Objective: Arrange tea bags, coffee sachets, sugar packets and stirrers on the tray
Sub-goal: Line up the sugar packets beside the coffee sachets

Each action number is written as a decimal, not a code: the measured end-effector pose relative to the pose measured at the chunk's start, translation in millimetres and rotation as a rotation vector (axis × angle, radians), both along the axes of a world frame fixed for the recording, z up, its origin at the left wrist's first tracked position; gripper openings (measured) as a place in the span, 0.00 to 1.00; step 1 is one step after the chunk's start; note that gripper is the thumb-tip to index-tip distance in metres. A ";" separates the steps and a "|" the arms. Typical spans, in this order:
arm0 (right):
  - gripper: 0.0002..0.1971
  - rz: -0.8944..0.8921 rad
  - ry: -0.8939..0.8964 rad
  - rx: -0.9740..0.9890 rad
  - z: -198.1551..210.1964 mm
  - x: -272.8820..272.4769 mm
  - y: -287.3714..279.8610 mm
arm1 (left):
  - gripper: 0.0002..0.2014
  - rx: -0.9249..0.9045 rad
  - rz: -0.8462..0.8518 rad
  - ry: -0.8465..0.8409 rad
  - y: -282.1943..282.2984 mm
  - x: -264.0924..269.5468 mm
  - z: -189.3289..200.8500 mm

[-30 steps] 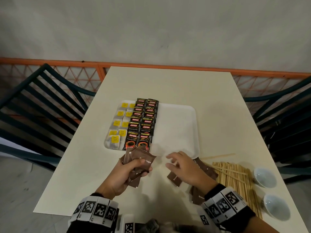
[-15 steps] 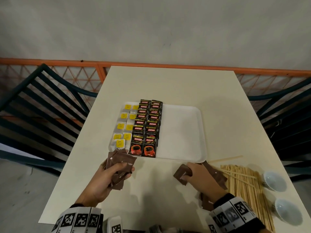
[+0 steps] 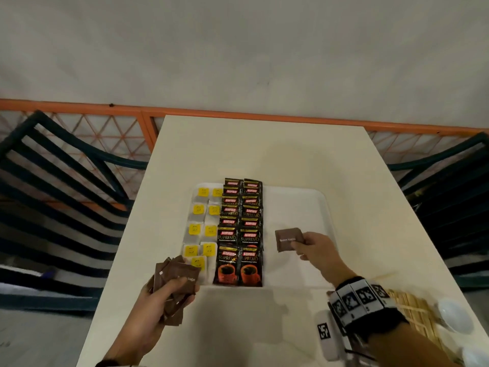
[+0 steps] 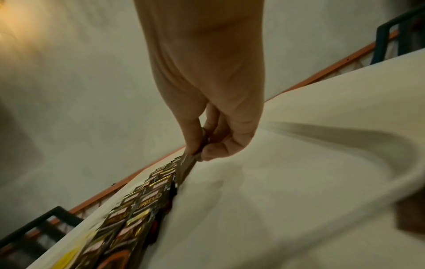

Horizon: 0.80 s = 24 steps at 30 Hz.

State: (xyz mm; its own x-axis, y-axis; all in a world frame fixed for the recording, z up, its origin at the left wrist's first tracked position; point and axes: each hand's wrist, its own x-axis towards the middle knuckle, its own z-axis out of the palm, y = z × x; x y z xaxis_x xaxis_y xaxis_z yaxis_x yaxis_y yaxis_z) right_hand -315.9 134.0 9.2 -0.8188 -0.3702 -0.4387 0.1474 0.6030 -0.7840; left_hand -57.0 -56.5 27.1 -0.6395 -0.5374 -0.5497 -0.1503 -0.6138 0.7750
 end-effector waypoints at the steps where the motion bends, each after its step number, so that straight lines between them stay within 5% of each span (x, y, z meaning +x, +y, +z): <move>1: 0.04 -0.037 -0.026 -0.032 -1.3 -5.8 -7.6 | 0.17 0.003 -0.007 -0.004 -3.9 -1.0 -2.1; 13: 0.04 -0.161 -0.007 -0.037 -25.6 -85.2 -77.3 | 0.17 -0.009 -0.071 -0.076 -12.7 -52.9 -12.9; 24: 0.07 0.006 0.257 0.148 -42.3 -112.7 -93.1 | 0.18 0.015 -0.036 -0.019 -13.6 -96.4 -0.8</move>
